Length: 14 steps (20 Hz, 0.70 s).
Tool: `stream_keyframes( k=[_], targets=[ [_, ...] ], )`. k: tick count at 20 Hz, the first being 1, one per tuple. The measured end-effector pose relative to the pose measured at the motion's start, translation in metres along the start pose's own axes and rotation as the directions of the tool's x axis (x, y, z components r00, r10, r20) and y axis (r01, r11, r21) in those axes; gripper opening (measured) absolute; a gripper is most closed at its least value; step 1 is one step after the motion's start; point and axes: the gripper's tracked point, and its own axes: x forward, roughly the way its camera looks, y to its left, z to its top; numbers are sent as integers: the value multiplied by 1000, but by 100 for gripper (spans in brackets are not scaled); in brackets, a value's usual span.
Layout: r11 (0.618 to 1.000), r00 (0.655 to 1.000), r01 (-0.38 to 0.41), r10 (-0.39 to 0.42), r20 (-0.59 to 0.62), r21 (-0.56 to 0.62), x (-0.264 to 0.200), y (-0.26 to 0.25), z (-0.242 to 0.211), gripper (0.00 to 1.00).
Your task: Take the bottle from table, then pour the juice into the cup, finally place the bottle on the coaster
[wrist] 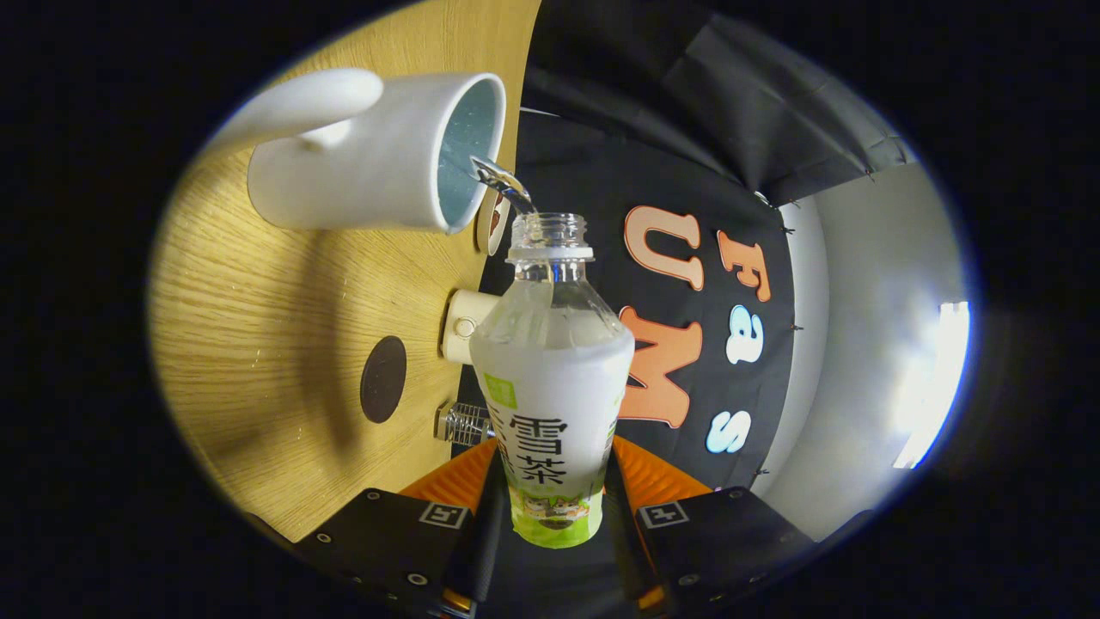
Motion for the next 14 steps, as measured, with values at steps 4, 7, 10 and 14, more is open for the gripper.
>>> stream_keyframes(
  k=[4,7,10,14],
  targets=[
    [999,1000,20,-20,10,-28,-1,-6,4,57],
    [999,1000,28,-27,14,-38,3,-15,2,57],
    [998,999,41,-40,12,-42,3,-19,2,57],
    [996,998,51,-49,34,-68,2,-24,9,58]
  ],
)
